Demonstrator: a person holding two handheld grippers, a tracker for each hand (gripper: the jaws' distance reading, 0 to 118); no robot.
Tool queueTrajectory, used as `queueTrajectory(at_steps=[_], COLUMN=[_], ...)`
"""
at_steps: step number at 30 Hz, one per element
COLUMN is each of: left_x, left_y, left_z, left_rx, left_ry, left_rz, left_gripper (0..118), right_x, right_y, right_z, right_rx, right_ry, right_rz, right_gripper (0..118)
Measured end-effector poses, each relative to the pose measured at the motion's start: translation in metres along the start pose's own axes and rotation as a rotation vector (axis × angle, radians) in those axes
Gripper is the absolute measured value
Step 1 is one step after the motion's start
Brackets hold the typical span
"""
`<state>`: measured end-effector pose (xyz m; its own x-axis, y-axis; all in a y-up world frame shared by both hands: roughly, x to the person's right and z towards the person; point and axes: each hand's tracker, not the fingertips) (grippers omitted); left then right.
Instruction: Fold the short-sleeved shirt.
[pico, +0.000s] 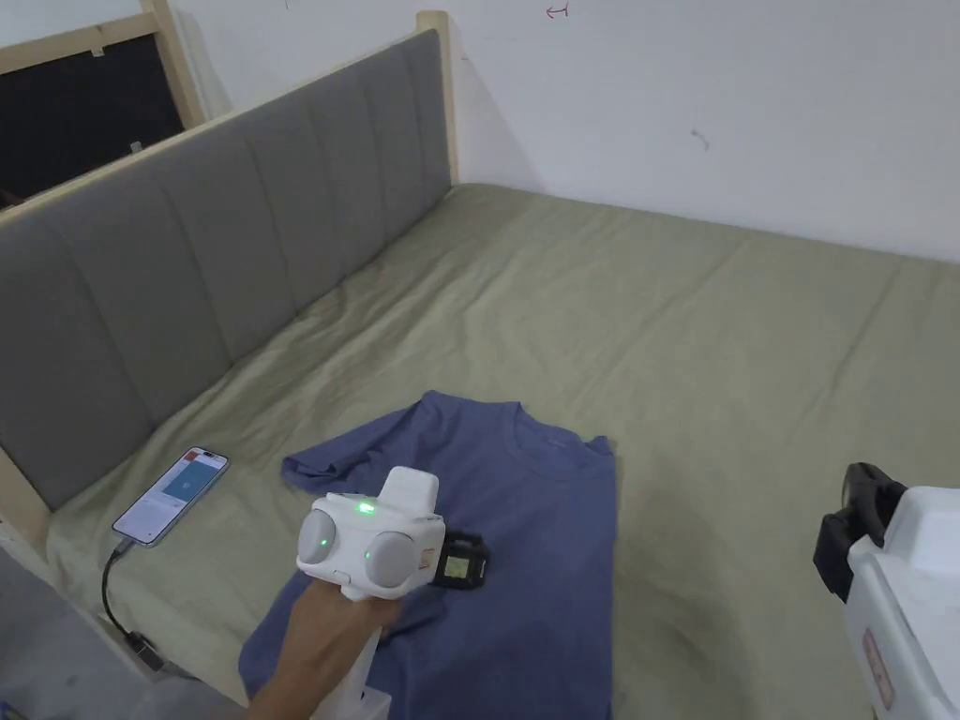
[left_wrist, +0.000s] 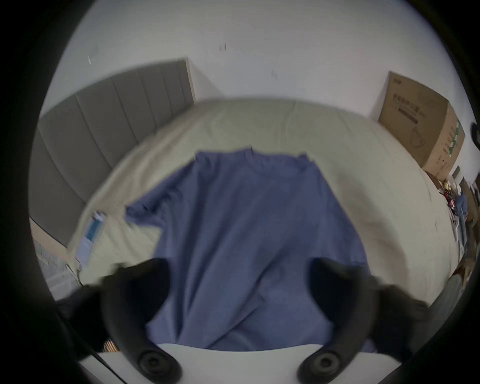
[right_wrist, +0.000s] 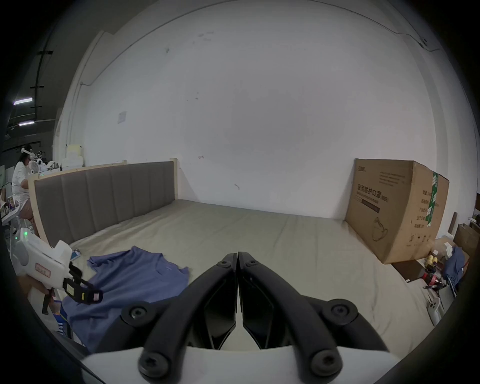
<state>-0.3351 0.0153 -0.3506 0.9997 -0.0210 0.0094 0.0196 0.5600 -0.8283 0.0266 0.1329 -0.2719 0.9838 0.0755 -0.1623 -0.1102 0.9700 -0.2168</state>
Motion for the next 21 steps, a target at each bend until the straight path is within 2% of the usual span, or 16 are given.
queueTrajectory(at_steps=[7, 8, 9, 11, 13, 14, 15, 16, 17, 21], left_x=[0.003, 0.003, 0.004, 0.008, 0.013, 0.016, 0.017, 0.019, 0.018, 0.018], left_y=[-0.007, -0.009, -0.011, -0.017, -0.018, -0.018, -0.018, -0.017, -0.016, -0.012], left_z=[-0.053, -0.06, -0.066, -0.073, -0.063, -0.061, -0.058, -0.057, -0.054, -0.019], left_rx=[-0.077, -0.091, -0.111, -0.166, -0.097, -0.102, -0.096, -0.088, -0.081, 0.021], left_ry=[0.001, -0.001, -0.014, -0.043, -0.008, -0.053, -0.065, -0.046, -0.043, -0.07], left_rz=[0.004, 0.005, 0.011, 0.024, -0.007, -0.012, -0.016, -0.034, -0.037, 0.018], left_gripper=[115, 106, 83, 74, 37, 23, 18, 18, 1, 0], right_x=[0.02, 0.021, 0.022, 0.024, 0.026, 0.027, 0.028, 0.028, 0.029, 0.034], right_y=[-0.019, -0.022, -0.024, -0.026, -0.028, -0.029, -0.028, -0.028, -0.027, -0.019], right_z=[-0.01, -0.011, -0.012, -0.012, -0.012, -0.012, -0.011, -0.01, -0.008, 0.004], right_rx=[-0.057, -0.066, -0.074, -0.084, -0.091, -0.093, -0.095, -0.096, -0.094, -0.07], right_ry=[-0.052, -0.056, -0.058, -0.06, -0.062, -0.062, -0.062, -0.06, -0.058, -0.059], right_rz=[0.006, 0.007, 0.008, 0.008, 0.007, 0.005, 0.002, 0.0, -0.001, -0.003], right_gripper=[0, 0, 0, 0, 0, 0, 0, 0, 0, 0])
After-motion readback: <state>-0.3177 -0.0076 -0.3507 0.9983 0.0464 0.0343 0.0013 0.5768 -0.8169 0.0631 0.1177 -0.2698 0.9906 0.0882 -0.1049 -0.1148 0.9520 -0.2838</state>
